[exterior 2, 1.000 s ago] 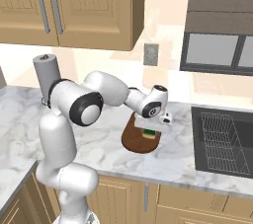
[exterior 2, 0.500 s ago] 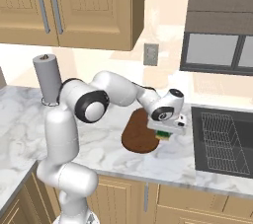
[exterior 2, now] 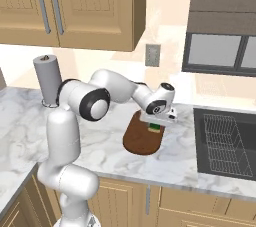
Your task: Pick up the sponge from the counter and clean the cutting board by briefly scrubbing or pressing down on the cutting board. Once finished, release the sponge.
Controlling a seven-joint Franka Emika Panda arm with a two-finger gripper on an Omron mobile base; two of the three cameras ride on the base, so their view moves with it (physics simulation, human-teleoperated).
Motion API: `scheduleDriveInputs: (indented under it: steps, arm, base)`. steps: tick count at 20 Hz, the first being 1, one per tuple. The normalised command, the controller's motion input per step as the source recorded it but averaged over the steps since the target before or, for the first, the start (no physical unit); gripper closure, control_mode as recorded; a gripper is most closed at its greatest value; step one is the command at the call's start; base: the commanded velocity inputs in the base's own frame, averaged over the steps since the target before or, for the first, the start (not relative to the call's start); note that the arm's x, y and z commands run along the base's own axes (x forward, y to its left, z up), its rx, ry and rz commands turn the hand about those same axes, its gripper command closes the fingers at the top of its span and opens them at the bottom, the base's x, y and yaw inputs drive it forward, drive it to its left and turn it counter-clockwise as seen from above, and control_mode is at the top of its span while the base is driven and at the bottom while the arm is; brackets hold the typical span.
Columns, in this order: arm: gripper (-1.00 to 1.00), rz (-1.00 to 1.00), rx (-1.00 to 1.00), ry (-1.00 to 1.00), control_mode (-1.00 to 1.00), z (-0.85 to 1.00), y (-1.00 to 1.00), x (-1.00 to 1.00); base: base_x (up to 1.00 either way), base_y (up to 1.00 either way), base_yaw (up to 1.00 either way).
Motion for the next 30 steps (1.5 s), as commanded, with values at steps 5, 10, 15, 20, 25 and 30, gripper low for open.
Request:
scheduleDriveInputs:
  steps: [5, 10, 15, 20, 25, 30]
  arm:
    - [1.00, 0.00, 0.00, -0.05, -1.00, -0.15, 0.78, 0.12]
    - [1.00, 0.02, 0.00, -0.01, -1.00, -0.21, 0.97, 0.00]
    - [1.00, 0.00, 0.00, 0.00, -1.00, -0.09, 0.95, 0.00]
    - [1.00, 0.00, 0.00, 0.00, -1.00, 0.00, 0.88, 0.01]
    - [1.00, -0.07, 0.00, 0.03, -1.00, 0.15, 0.05, 0.21]
    - [1.00, -0.02, 0.00, 0.00, -1.00, 0.60, -0.33, 0.41]
  base:
    - [0.00, 0.00, 0.00]
    - [0.00, 0.00, 0.00]
    - [0.00, 0.00, 0.00]
    - [0.00, 0.00, 0.00]
    - [0.00, 0.00, 0.00]
    - [0.00, 0.00, 0.00]
